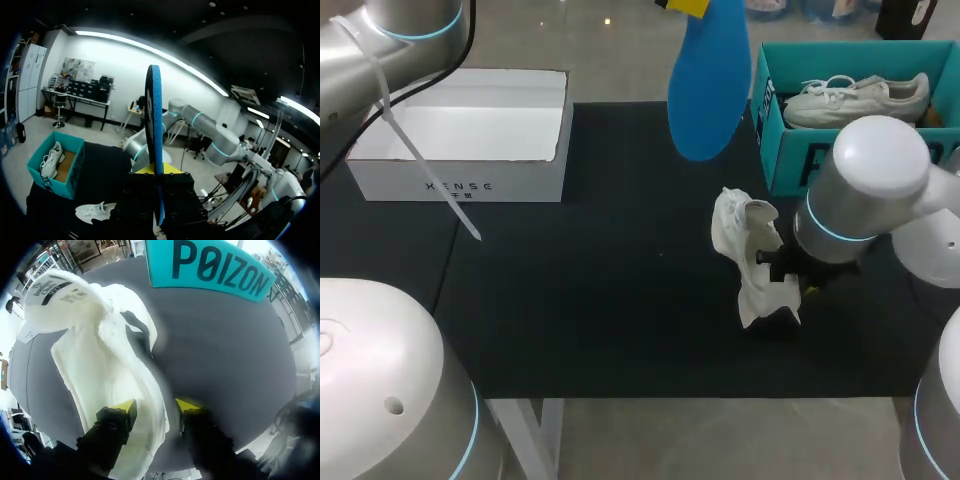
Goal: Take the shoe out of the shoebox, open the shoe tongue, remove and reinsert the insole, then place the shoe into the shoebox
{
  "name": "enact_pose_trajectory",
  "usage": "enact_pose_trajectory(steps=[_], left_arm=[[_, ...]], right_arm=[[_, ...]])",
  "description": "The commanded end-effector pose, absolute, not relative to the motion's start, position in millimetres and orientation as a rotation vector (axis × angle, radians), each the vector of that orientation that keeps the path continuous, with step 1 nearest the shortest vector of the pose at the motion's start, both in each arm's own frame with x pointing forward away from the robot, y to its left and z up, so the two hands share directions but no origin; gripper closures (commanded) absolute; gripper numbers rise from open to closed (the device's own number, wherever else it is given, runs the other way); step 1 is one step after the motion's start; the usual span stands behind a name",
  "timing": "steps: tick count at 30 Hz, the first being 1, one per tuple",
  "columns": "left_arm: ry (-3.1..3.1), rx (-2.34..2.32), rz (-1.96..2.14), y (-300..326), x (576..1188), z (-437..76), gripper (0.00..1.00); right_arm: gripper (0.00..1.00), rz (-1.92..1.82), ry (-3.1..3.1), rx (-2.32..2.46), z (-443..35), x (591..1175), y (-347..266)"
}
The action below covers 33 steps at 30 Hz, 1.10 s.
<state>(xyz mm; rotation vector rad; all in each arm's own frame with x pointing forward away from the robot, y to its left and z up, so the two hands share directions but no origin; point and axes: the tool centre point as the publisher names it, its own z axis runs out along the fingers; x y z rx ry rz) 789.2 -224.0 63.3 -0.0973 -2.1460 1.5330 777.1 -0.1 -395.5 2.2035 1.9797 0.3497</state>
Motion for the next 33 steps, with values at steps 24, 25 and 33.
enact_pose_trajectory(steps=[24,25,33], left_arm=[[-2.147,-0.098,1.534,-225,789,63,1.0],[-2.147,-0.098,1.534,-225,789,63,1.0],[-2.147,-0.098,1.534,-225,789,63,1.0]], right_arm=[[0.0,0.656,2.117,2.07,-300,777,-42],[0.0,0.701,2.173,2.105,-295,781,-47],[0.0,1.065,2.429,2.31,-246,803,-53]])
